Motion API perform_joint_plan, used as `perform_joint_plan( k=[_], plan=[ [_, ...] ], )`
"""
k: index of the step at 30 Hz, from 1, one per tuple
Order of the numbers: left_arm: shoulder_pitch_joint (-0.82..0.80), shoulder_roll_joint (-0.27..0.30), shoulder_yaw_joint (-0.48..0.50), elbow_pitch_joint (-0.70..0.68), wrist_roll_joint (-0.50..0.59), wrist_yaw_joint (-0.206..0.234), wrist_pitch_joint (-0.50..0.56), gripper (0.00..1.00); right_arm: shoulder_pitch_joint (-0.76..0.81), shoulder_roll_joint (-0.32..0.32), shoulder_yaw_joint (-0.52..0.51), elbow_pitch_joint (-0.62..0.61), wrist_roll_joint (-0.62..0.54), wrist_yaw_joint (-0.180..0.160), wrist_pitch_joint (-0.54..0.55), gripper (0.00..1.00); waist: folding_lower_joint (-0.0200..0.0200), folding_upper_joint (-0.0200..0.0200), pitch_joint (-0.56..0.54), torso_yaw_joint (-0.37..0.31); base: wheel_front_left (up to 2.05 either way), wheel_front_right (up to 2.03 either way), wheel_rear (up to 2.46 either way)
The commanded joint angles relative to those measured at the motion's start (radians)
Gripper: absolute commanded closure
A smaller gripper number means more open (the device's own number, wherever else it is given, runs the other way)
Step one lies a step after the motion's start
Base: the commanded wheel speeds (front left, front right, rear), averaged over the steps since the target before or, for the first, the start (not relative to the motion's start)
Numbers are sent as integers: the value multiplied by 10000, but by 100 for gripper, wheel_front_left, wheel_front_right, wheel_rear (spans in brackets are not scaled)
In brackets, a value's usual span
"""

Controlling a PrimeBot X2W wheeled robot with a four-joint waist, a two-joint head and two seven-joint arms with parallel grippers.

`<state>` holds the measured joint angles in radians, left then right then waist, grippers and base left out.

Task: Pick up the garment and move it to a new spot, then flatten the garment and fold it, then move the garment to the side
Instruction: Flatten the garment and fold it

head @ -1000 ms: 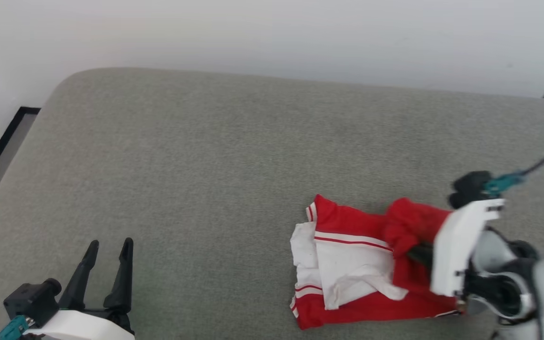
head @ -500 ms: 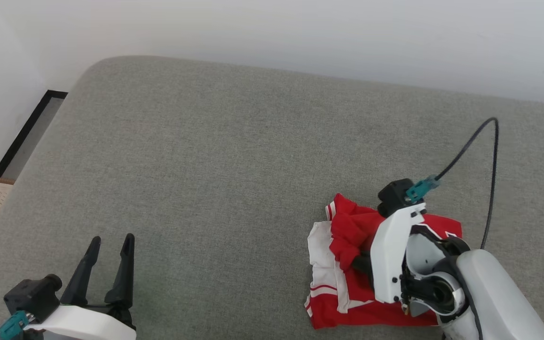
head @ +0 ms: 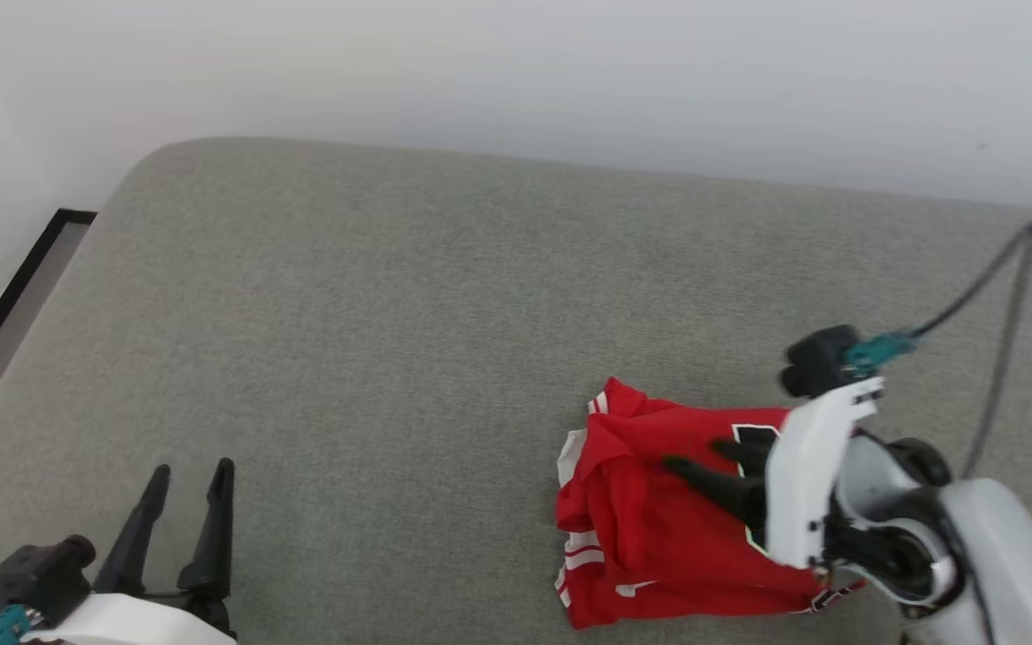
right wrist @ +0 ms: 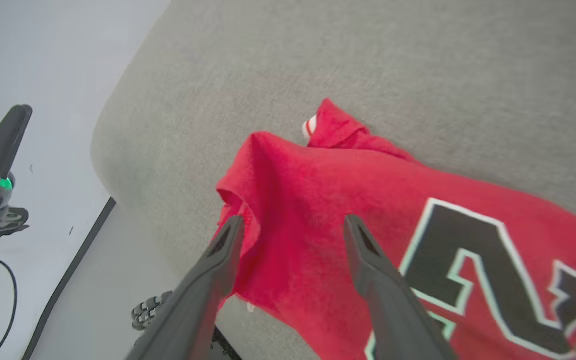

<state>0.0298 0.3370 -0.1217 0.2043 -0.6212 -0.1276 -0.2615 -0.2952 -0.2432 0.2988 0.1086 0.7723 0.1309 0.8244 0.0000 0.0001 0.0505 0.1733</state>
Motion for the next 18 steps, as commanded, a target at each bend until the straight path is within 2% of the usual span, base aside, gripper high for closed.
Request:
perform_joint_plan(
  k=[1,8,18],
  plan=[
    [150,32,96,-15,-16,-33,-41,0,174,-71,-189,-142,-67,-5,-161,0,0,-1,-91,-151,0,0,0],
    [409,165,406,-104,126,-33,-39,0,837,-458,-1298,-982,-499,-5,-1350,0,0,-1,-261,-672,0,0,0],
    [819,45,1051,-161,673,12,-39,0,1950,-870,-2327,-1235,-1323,-5,-4422,0,0,-1,-579,-1312,0,0,0]
  ],
)
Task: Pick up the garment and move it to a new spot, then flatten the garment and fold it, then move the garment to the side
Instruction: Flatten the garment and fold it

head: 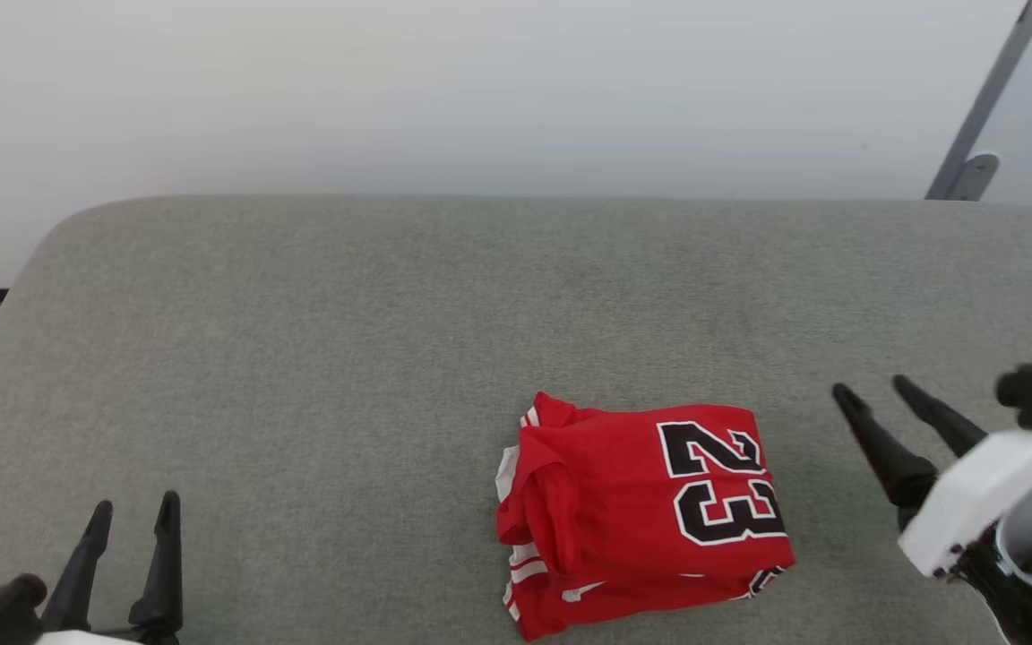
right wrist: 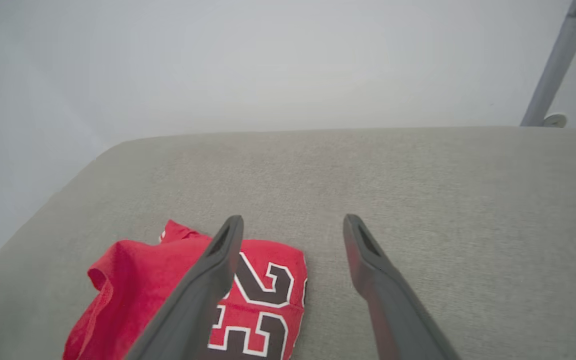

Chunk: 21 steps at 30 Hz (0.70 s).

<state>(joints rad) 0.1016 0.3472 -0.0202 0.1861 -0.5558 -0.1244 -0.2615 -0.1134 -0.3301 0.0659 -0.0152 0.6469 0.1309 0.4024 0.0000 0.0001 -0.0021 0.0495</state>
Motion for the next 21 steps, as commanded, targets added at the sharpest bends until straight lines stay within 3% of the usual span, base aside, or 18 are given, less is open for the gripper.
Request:
perform_joint_plan(
  k=[1,13,21],
  plan=[
    [121,-81,89,50,97,-25,-41,0,237,-1,-81,48,-191,-5,-557,0,0,-1,-72,-131,0,0,0],
    [413,-157,492,259,607,-59,-39,0,1256,-57,-267,1057,-1543,-5,-4401,0,0,-1,-321,-461,0,0,0],
    [514,-49,309,301,749,-61,-39,0,1633,123,-265,1719,-1653,-5,-5426,0,0,-1,-490,-505,0,0,0]
  ],
)
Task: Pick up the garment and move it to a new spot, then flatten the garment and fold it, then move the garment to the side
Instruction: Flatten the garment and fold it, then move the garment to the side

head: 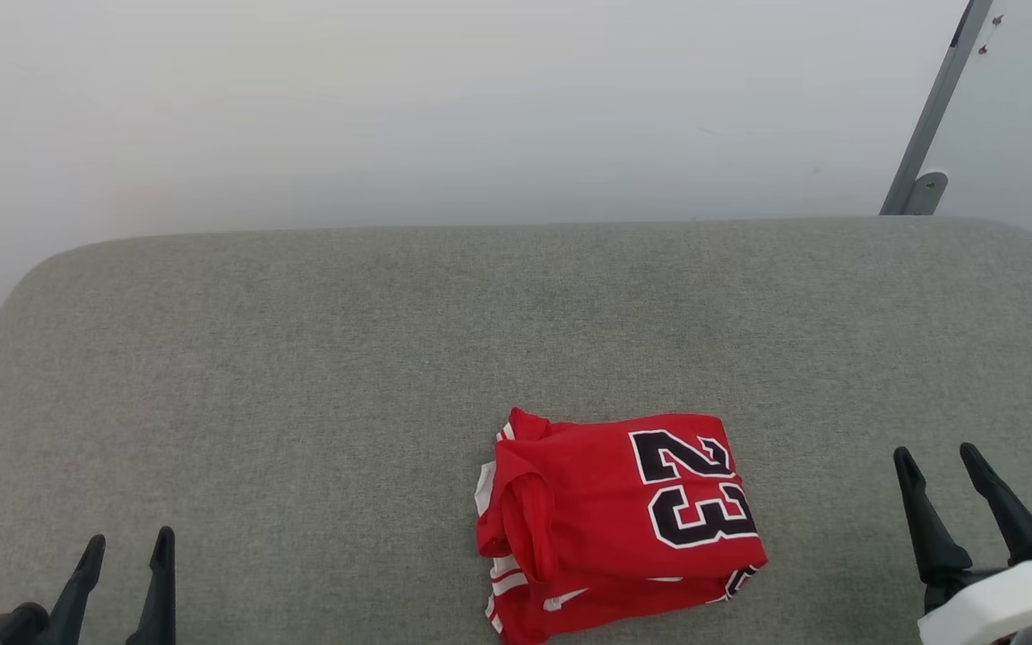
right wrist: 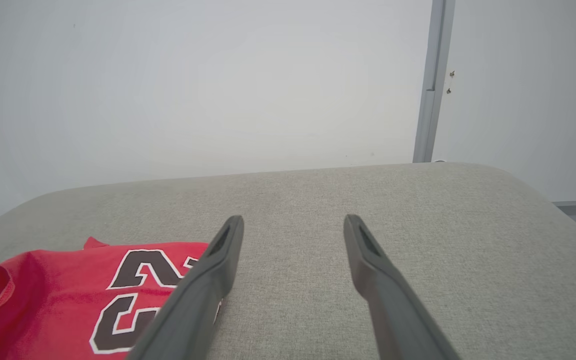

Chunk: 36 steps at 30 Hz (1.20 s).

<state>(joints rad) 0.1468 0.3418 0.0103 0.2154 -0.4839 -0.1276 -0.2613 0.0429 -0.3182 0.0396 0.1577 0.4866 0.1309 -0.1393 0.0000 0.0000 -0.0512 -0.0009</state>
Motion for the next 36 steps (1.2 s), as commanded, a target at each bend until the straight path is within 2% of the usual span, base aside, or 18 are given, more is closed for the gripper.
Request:
perform_joint_plan(
  k=[1,11,21,28,36],
  plan=[
    [77,15,-11,11,23,-29,-43,0,103,-6,-5,38,-67,-5,-137,0,0,0,-9,-12,0,0,0],
    [211,149,-160,155,-80,-32,-43,0,299,171,-121,407,-20,-5,-824,0,0,0,-84,-40,0,0,0],
    [81,85,-241,125,-139,-32,-41,0,437,398,-205,323,-105,-5,-679,0,0,0,-66,55,0,0,0],
    [3,18,-241,135,-132,-33,-43,0,-13,309,380,62,150,-5,191,0,0,0,48,283,0,0,0],
    [-168,40,-419,203,-220,-33,-41,0,-1190,-296,1604,607,1018,-5,2286,0,0,0,318,700,0,0,0]
  ],
)
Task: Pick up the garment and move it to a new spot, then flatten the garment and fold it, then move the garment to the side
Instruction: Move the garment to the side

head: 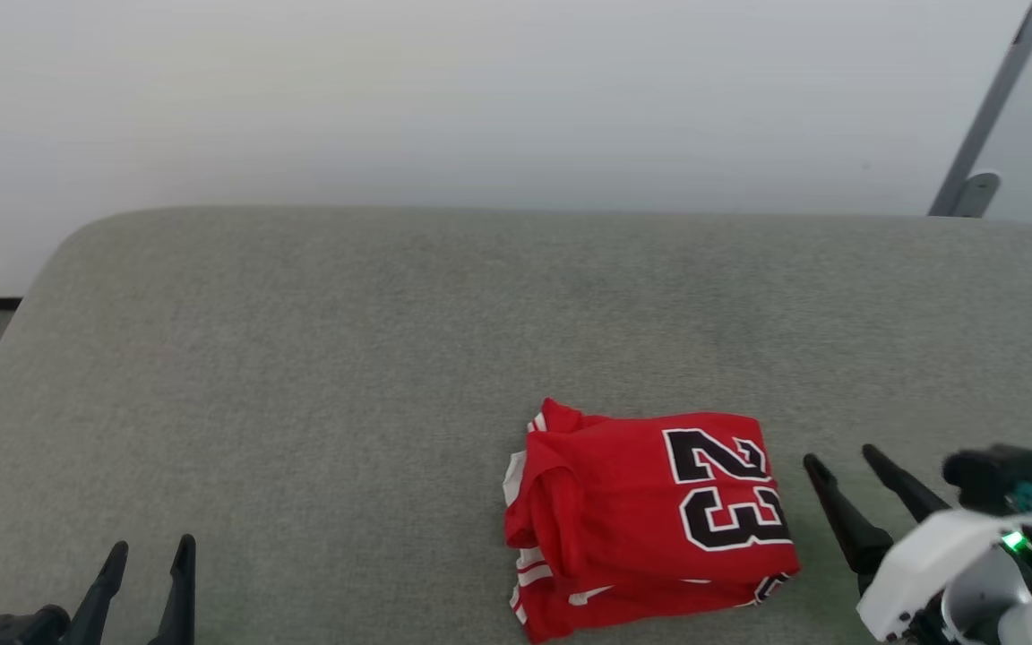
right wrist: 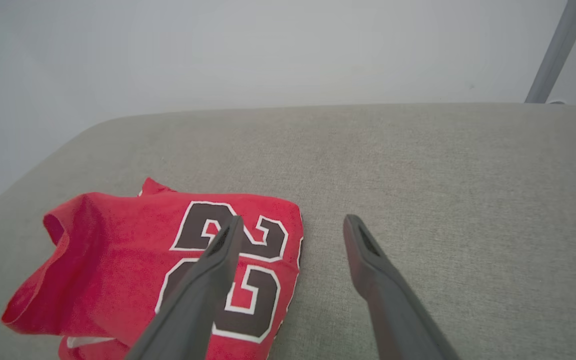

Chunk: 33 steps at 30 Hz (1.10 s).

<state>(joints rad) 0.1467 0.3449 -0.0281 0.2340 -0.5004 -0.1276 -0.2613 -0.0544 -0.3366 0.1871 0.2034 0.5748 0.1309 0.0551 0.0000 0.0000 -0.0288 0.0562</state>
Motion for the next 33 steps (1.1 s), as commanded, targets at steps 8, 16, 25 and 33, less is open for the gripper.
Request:
perform_joint_plan(
  k=[8,16,25,33],
  plan=[
    [-346,84,-287,101,-229,-33,-43,0,-1421,-833,1049,876,858,-5,2748,0,0,0,385,512,0,0,0],
    [-669,174,-585,251,-351,-34,-43,0,-2560,-1229,1838,1700,1479,-5,5289,0,0,0,702,959,0,0,0],
    [-965,246,-953,449,-555,-34,-41,0,-3600,-706,2187,3607,1747,-5,7343,0,0,0,925,1422,0,0,0],
    [-1135,268,-1084,570,-655,-34,-43,0,-3873,125,2500,4919,1981,-2,8170,9,0,0,1025,1659,0,0,0]
  ],
)
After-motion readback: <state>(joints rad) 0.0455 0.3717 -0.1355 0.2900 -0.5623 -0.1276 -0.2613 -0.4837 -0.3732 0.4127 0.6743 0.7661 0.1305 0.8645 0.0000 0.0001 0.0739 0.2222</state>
